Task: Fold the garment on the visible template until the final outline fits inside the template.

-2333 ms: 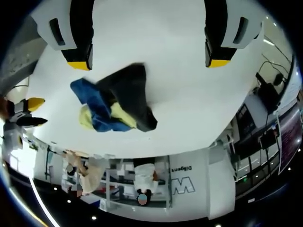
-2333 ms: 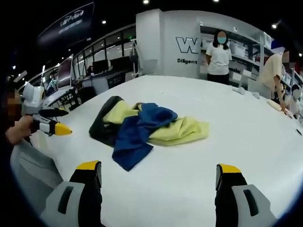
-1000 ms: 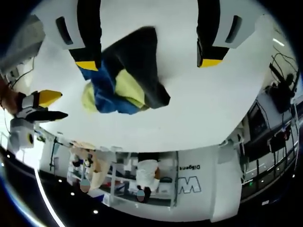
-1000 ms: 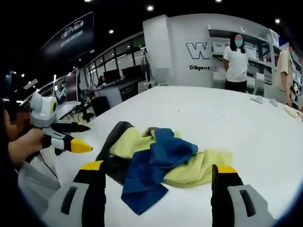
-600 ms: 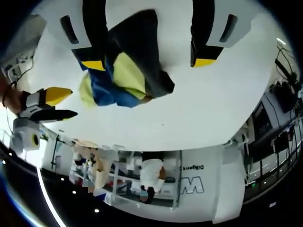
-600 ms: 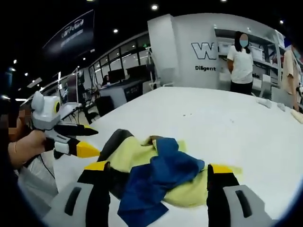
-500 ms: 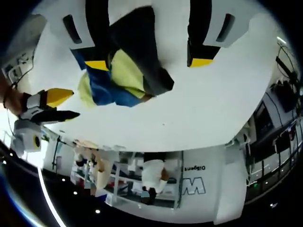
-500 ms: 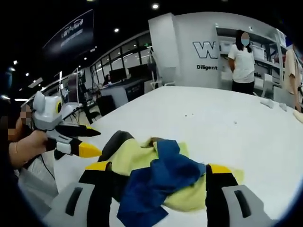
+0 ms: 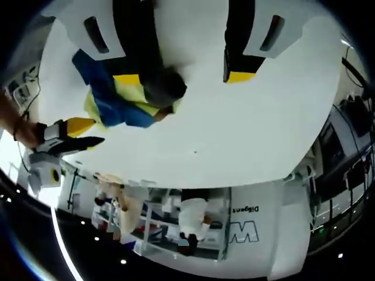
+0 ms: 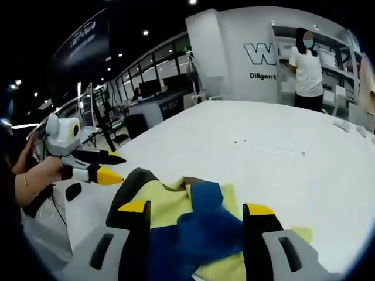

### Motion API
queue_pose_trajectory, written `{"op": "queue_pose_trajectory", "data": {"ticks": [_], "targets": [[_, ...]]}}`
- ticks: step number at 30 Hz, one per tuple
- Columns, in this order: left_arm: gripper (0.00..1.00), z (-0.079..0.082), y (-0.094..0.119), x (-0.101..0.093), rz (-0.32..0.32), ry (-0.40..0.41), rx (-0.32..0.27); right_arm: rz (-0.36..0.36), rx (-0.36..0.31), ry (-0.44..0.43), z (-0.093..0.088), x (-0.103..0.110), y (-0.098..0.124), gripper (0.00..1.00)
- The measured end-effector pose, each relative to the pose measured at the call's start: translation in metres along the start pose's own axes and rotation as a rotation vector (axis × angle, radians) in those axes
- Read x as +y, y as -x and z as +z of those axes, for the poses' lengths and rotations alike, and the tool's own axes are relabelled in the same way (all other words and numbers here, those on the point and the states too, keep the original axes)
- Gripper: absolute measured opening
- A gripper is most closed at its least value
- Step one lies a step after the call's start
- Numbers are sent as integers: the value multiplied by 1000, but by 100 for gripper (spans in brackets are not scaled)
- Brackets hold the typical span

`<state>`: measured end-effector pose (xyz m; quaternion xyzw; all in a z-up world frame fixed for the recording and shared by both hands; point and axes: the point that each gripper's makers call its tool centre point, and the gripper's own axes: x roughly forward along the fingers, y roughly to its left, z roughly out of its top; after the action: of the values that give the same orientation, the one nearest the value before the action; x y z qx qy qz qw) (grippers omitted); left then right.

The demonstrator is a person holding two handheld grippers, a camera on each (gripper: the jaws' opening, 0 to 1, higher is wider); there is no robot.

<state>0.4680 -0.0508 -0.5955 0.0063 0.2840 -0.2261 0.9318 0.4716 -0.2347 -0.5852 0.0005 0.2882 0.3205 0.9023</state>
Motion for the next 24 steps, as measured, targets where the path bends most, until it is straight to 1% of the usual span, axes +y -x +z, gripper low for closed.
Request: {"op": "queue_pose_trajectory", "data": {"ticks": [3,5,7,9,11,14,16,18,20,21,22,24], "targets": [[48,-6,-9,3,-11,13,25,8,11,-8,-1,-2,-10,57],[48,-10,-15,2,-29,26,43,7,31,-1,-3,-5,-17,55],[48,-10,-18,-3,-44,33,45,2,46,11,-5,-9,-22,54],[48,-10,-22,-9,-61,41,47,2,45,10,-5,-12,-28,52],[47,-10,-27,-19,-86,33,54,1,43,4,-5,-15,-34,49],[45,-11,-34,-26,-103,29,62,2,54,-2,-9,-16,-42,46],[44,-14,-38,-29,-111,43,78,6,64,-9,-12,-16,-48,43],[42,-19,-40,-34,-125,73,97,4,72,-15,-15,-16,-53,40],[40,-21,-41,-36,-128,81,103,3,76,-21,-17,-18,-58,38],[39,-25,-41,-38,-128,105,123,1,82,-26,-19,-18,-59,37],[37,-27,-41,-39,-135,115,129,2,85,-30,-20,-18,-61,36],[33,-29,-41,-45,-165,125,134,2,94,-41,-24,-18,-63,31]]}}
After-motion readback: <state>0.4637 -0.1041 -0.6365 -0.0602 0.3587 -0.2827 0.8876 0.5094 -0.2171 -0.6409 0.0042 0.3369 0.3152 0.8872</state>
